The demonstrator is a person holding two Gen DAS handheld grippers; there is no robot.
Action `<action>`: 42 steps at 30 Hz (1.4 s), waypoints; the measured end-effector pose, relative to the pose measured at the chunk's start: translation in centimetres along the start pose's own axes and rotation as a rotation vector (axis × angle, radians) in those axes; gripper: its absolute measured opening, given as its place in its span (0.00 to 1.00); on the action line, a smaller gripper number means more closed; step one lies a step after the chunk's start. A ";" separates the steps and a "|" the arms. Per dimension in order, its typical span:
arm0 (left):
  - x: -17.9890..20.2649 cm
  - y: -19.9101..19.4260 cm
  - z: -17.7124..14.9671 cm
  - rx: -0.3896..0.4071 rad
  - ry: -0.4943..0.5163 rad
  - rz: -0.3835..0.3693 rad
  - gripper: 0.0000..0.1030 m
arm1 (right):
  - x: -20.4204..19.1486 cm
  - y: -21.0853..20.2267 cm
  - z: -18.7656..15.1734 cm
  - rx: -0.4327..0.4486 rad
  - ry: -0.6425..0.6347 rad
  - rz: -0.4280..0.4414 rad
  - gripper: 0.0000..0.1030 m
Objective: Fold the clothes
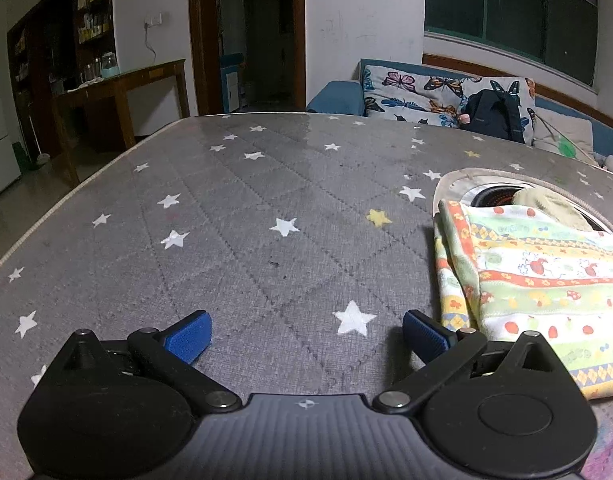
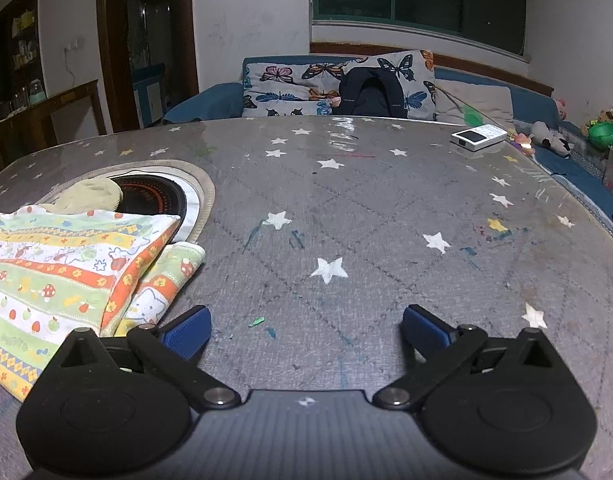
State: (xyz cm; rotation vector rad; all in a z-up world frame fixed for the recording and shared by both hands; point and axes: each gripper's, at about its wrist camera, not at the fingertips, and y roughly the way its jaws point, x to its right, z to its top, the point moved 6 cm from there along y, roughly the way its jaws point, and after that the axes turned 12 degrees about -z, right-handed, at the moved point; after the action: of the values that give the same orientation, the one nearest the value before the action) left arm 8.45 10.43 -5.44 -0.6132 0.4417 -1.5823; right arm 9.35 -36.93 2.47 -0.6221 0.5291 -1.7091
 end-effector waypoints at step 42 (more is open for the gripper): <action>0.1 -0.5 0.5 -0.006 0.004 0.004 1.00 | -0.3 0.1 -0.1 -0.001 -0.009 -0.005 1.00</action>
State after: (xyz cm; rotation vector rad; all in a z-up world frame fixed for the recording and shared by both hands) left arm 8.33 10.38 -4.69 -0.6134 0.4508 -1.5795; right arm 9.42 -36.70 2.33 -0.6320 0.5219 -1.7105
